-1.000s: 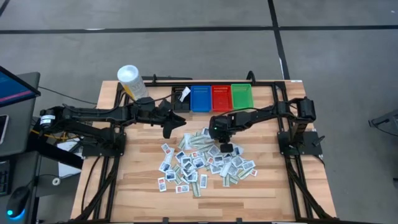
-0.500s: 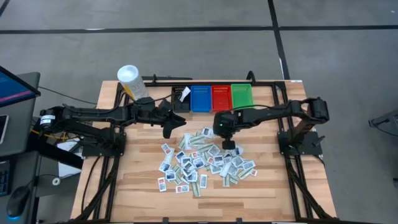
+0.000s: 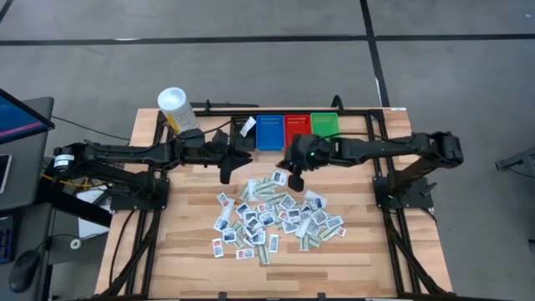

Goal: Pick & Place First Aid Supplies
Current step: Put the green bandage pack in the black bin

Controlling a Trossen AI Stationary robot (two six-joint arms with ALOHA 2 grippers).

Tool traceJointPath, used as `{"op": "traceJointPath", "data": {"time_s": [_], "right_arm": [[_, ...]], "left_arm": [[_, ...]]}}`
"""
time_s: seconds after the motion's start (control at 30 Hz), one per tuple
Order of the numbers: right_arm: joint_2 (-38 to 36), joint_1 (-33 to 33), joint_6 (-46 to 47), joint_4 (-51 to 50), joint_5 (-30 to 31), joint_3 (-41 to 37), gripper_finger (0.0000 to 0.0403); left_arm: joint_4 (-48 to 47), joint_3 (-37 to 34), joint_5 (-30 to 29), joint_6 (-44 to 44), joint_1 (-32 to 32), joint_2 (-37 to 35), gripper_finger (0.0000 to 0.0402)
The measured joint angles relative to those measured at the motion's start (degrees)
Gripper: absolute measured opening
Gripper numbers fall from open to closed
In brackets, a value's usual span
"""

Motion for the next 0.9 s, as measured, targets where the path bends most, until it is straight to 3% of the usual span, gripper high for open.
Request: {"op": "traceJointPath", "data": {"time_s": [0.27, 0.53, 0.9], "right_arm": [[-1.9, -0.4, 5.0, 12.8, 0.0, 0.1, 0.0004], [-1.7, -0.3, 6.2, 16.2, -1.5, 0.1, 0.0004], [-1.7, -0.2, 6.2, 16.2, -1.5, 0.1, 0.0005]], "left_arm": [[7.5, 0.0, -1.4, 8.4, 0.0, 0.2, 0.0104], [13.1, 0.0, -1.4, 18.4, 0.0, 0.2, 0.0104], [13.9, 0.0, -1.3, 14.8, 0.4, 0.2, 0.0104]]}}
